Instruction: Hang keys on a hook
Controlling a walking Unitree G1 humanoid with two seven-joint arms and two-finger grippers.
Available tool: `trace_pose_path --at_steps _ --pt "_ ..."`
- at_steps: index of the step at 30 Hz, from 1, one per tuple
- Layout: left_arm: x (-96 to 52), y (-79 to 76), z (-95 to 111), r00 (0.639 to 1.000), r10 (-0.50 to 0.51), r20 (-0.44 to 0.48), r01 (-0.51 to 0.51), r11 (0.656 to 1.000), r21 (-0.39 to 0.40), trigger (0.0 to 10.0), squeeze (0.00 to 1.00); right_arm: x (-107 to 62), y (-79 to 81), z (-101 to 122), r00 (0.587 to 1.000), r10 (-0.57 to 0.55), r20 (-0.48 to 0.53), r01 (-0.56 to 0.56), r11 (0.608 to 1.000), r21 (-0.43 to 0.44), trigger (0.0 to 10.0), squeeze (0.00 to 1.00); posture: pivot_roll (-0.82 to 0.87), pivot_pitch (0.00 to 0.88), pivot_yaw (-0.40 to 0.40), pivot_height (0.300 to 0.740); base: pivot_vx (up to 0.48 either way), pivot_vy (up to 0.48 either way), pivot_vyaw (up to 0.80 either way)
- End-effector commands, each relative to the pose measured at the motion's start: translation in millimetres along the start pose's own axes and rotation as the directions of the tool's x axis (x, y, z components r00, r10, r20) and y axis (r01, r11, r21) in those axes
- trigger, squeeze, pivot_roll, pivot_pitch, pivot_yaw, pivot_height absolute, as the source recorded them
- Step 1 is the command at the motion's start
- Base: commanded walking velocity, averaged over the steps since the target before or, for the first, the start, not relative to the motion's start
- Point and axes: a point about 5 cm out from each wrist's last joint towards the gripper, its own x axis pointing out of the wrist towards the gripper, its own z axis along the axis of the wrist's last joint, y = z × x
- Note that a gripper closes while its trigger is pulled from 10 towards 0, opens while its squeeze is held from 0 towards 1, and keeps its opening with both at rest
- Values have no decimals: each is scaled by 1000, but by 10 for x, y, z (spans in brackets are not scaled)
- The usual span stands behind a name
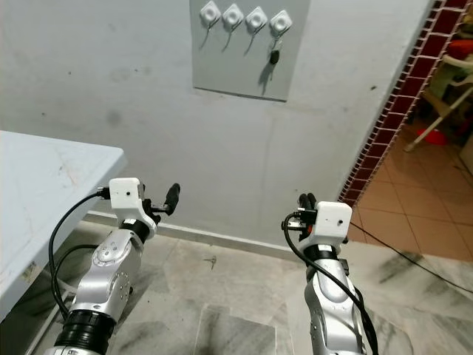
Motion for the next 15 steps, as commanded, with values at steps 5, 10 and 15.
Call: trace_pose_path --at_steps 5,10,15 --pt "10 -16 35 1000 -1 3 1 1000 0 10000 0 9 4 50 1000 4 15 -4 1000 5 10000 0 44 21 -59 740 294 0 0" --pt "9 -18 33 1000 -1 2 1 1000 1 10000 0 8 5 49 1000 5 15 -6 1000 7 10000 0 45 23 -61 740 290 0 0" --pt "8 -20 34 1000 0 3 0 1000 4 10000 0 9 8 49 1000 7 15 -7 1000 7 10000 0 45 22 -61 740 290 0 0"
